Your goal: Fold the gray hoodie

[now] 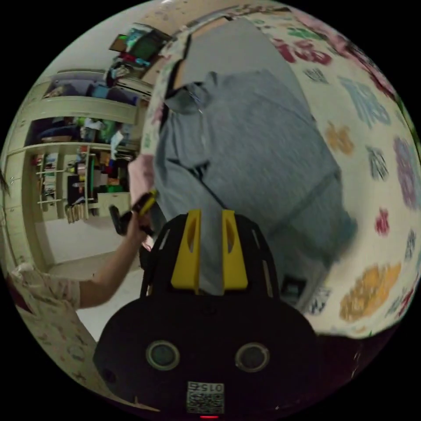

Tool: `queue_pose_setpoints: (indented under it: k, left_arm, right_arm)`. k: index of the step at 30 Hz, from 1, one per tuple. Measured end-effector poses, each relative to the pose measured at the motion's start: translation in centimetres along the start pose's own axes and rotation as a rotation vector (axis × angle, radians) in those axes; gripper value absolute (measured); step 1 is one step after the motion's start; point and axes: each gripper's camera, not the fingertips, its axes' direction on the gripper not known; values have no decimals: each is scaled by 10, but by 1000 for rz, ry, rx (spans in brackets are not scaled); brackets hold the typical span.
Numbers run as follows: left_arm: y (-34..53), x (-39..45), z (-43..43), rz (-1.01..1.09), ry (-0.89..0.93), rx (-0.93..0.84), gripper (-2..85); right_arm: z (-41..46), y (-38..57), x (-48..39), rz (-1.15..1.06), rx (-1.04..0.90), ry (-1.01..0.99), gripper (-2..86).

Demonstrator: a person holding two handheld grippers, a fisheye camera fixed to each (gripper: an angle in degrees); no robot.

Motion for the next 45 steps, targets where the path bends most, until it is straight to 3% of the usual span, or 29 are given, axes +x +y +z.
queue_pose_setpoints:
  k: [3, 7, 14, 16, 20, 24, 28, 31, 34, 40, 45]
  left_arm:
    - [10, -9, 11, -9, 19, -24, 69]
    - [22, -17, 23, -21, 78, -41, 70]
    - [35, -21, 31, -2, 172, 1, 63]
    - [36, -21, 35, -14, 180, -2, 50]
    - [39, -18, 41, -41, 210, -6, 2]
    - [39, -14, 31, -77, 241, 36, -5]
    - [29, -9, 12, -150, 279, 173, -6]
    - [10, 3, 18, -182, 232, 182, -4]
    - [-6, 29, 32, -149, 147, 158, 4]
    - [-26, 97, 26, -33, 46, 92, 48]
    - [-15, 195, 56, 243, 95, -174, 61]
  right_arm:
    - [33, -58, -55, -158, 28, -57, 88]
    - [108, -115, -117, -292, -135, -11, 99]
    - [176, -135, -173, -387, -344, 128, 88]
    - [181, -133, -188, -402, -341, 241, 58]
    - [177, -134, -205, -404, -362, 210, 44]
    - [152, -149, -248, -482, -263, 159, 33]
    - [152, -180, -297, -562, -227, 139, 33]
    - [179, -192, -321, -596, -277, 249, 42]
    - [194, -192, -320, -543, -310, 340, 55]
    - [107, -146, -285, -554, -206, 153, 67]
    - [49, -79, -211, -359, -288, 170, 93]
